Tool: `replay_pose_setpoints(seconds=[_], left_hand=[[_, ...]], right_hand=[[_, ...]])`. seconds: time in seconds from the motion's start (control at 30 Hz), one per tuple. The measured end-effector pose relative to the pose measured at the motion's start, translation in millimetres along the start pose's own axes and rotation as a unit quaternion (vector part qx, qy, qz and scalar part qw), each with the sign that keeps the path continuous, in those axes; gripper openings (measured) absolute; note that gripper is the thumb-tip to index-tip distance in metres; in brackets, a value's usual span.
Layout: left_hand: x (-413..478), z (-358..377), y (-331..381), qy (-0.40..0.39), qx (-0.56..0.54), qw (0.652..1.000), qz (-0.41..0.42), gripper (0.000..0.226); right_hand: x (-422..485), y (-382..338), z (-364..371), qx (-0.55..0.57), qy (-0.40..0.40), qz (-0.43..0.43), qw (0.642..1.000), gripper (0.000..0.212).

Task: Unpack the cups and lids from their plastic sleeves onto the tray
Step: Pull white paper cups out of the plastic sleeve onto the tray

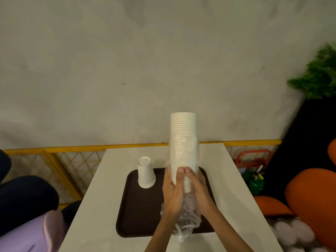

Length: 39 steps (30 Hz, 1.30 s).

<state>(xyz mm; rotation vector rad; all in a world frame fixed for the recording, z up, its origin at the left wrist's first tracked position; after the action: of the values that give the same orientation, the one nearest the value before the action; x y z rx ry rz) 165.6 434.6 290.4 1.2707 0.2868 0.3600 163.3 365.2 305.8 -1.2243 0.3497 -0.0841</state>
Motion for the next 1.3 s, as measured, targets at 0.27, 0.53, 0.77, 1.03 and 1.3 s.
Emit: replay_pose_setpoints(seconds=[0.27, 0.53, 0.77, 1.03, 1.3], left_hand=[[4.4, -6.3, 1.7, -0.06, 0.026, 0.998, -0.008, 0.06], [8.2, -18.0, -7.2, -0.078, -0.022, 0.992, -0.096, 0.06], [14.1, -23.2, -13.9, -0.104, 0.004, 0.984, -0.147, 0.056], [25.1, -28.5, -4.1, -0.08, 0.069, 0.991, -0.081, 0.048], [22.3, -24.3, 9.8, -0.066, 0.03, 0.995, -0.073, 0.068]], right_hand=[[46.0, -51.3, 4.9, 0.014, -0.049, -0.066, 0.996, 0.107], [39.1, -11.0, 4.9, -0.024, -0.051, -0.034, 0.998, 0.092], [34.3, 8.1, -1.0, -0.043, -0.031, -0.001, 0.999, 0.085], [32.7, 13.9, 1.3, -0.034, 0.0, 0.016, 0.999, 0.097], [24.9, 29.3, 9.4, 0.009, -0.026, 0.073, 0.997, 0.021]])
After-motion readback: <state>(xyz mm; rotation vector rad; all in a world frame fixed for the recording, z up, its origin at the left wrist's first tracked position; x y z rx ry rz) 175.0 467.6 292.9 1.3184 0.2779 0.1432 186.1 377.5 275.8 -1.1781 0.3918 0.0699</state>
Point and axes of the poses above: each hand's wrist, its own x-axis towards the middle knuckle, its own z-axis out of the palm, y = z × x, the point moved 1 cm from there along x, towards the middle knuckle, and after that the axes turned 15 degrees about y, right-handed, at the moved point
